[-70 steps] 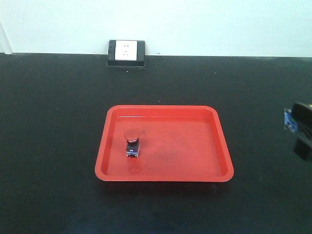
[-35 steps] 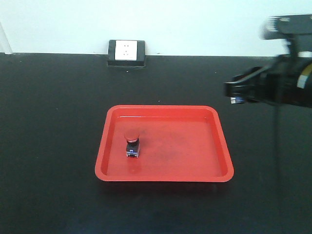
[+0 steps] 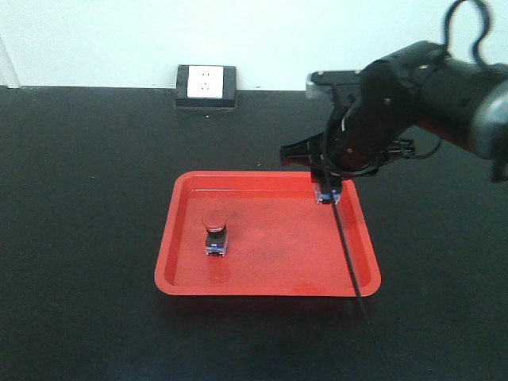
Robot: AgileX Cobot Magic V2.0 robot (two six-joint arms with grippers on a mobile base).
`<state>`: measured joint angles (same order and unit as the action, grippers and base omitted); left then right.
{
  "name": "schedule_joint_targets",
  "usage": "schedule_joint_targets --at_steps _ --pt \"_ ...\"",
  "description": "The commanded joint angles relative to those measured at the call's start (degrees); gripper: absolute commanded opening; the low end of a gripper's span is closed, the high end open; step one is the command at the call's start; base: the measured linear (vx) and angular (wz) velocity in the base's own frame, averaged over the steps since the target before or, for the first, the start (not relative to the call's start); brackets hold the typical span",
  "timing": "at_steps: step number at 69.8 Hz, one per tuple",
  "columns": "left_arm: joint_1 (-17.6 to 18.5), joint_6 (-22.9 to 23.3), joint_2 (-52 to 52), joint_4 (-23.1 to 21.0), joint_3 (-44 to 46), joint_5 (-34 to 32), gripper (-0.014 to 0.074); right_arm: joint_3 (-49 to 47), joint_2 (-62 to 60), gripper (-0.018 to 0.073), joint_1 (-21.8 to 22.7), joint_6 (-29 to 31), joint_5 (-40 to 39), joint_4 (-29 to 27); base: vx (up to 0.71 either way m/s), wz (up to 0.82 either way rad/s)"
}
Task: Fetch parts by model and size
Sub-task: 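Lower the yellow switch into the tray beside the red switch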
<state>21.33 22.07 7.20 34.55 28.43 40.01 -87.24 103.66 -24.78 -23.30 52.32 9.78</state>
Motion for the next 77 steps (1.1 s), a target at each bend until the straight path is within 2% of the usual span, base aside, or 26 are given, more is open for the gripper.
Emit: schedule_joint_targets --at_steps 1,12,54,77 --pt "0.01 0.18 0.86 0.98 1.16 -3.52 -0.0007 -3.65 0.23 -0.0003 0.24 -0.05 -0.17 -0.15 0.0 0.0" --pt "0.01 0.18 0.86 0.98 1.16 -3.52 -0.0007 -3.74 3.75 -0.0003 0.24 -0.26 -0.66 -2.34 0.0 0.0" --pt "0.01 0.18 0.86 0.98 1.16 -3.11 -0.0007 -3.74 12.11 -0.0002 0.24 -0.26 -5.08 -2.15 0.0 0.0" --pt "0.01 0.18 0.86 0.98 1.16 -0.12 -0.0007 -3.74 13.55 -0.0001 0.24 -0.22 -5.39 -1.97 0.0 0.0"
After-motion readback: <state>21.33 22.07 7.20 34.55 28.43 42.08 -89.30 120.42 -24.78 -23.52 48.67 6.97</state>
